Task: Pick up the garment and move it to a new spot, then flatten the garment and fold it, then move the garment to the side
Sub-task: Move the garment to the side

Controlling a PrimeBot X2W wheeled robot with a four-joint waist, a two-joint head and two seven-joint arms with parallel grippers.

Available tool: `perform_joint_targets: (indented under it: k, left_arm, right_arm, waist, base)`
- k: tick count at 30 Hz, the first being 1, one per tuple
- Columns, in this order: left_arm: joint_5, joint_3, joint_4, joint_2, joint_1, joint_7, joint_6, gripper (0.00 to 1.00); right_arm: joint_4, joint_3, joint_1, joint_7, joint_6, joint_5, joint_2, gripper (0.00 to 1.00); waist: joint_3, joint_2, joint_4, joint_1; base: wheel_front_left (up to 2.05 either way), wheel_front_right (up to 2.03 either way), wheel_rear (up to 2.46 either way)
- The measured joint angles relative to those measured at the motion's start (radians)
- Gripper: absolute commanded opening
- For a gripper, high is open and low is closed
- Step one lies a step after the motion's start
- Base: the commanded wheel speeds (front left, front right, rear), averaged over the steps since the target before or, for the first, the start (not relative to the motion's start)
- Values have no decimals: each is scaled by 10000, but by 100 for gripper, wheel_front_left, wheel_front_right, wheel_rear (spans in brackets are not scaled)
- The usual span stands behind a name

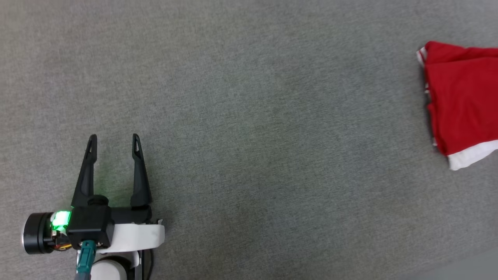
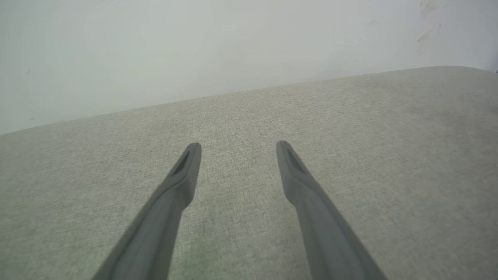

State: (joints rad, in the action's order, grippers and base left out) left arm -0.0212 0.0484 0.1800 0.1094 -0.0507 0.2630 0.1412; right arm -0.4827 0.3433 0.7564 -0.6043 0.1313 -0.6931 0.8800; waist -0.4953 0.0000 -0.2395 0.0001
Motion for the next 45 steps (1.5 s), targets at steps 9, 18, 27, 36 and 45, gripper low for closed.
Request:
perform_joint_targets:
  k: [9,18,27,36,45]
  left_arm:
    - [67,69,75,138,-225,0,150,100]
    - [178,119,-33,40,136,0,443,100]
    - [334,125,-98,-119,825,0,604,100]
    - [407,313,-263,-261,1315,0,596,100]
    - [520,359,-637,-355,1687,0,470,100]
  right_arm:
    - [-1584,-491,444,715,0,911,-608,3]
    - [-2036,-487,732,2675,0,2608,-872,100]
    - [-1406,-1668,770,6995,0,4706,-2021,100]
    - [525,-2936,-649,8650,0,6253,-4537,100]
    - [2345,-2805,-3301,8673,0,6447,-6403,100]
  waist:
    - [-382,0,199,0]
    - [521,0,304,-1]
    - [1667,0,680,-1]
    - [2518,0,1433,-1]
    - [3405,0,2104,-2]
  base:
    - [0,0,0]
    - [0,0,0]
    - [0,0,0]
    - [0,0,0]
    - [0,0,0]
